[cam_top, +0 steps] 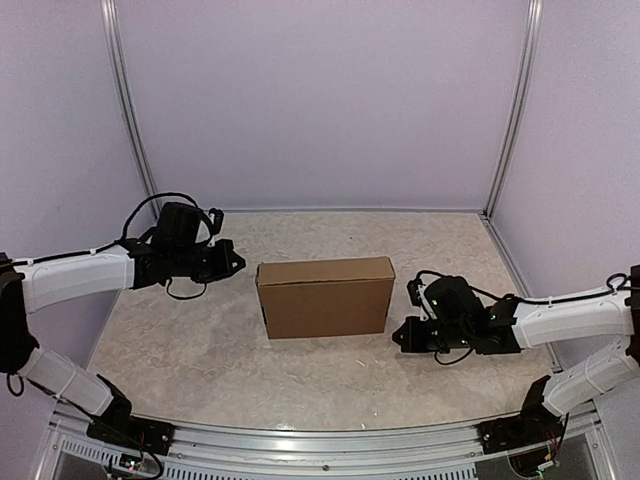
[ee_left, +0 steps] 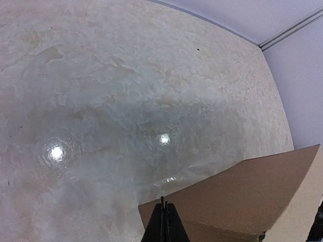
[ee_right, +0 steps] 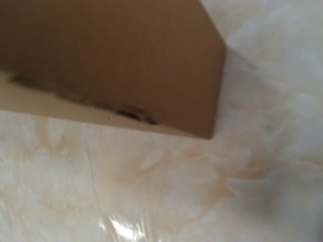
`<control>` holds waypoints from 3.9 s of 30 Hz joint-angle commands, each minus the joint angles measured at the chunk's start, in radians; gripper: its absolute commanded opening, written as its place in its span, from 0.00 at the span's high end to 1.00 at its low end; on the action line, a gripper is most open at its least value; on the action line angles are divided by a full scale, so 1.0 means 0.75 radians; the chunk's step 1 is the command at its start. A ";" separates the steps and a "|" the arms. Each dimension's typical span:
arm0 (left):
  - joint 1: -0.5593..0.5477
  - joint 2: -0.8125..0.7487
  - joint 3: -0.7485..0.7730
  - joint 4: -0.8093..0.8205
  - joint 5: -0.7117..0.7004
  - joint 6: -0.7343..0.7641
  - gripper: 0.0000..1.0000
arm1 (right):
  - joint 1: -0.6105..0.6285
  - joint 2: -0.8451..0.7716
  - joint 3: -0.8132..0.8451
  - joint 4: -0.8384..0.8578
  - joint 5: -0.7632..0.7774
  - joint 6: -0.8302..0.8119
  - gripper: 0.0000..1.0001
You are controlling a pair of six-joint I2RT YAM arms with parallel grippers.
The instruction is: Fold the paper box
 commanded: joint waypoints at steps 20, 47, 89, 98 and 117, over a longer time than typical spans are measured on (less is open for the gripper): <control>-0.151 0.036 -0.045 0.170 0.349 0.078 1.00 | -0.083 0.337 0.194 0.463 0.129 0.170 1.00; -0.376 0.210 0.177 0.366 0.511 0.063 1.00 | -0.139 0.626 0.090 0.846 -0.141 0.349 1.00; -0.393 0.392 0.458 -0.020 0.237 0.067 1.00 | -0.048 1.026 0.571 0.850 -0.212 0.401 1.00; -0.365 0.365 0.409 -0.019 0.191 0.079 1.00 | -0.139 0.847 0.303 0.827 -0.115 0.314 1.00; -0.178 0.044 0.169 -0.250 -0.322 0.088 0.63 | -0.245 0.297 0.167 0.320 0.042 -0.132 1.00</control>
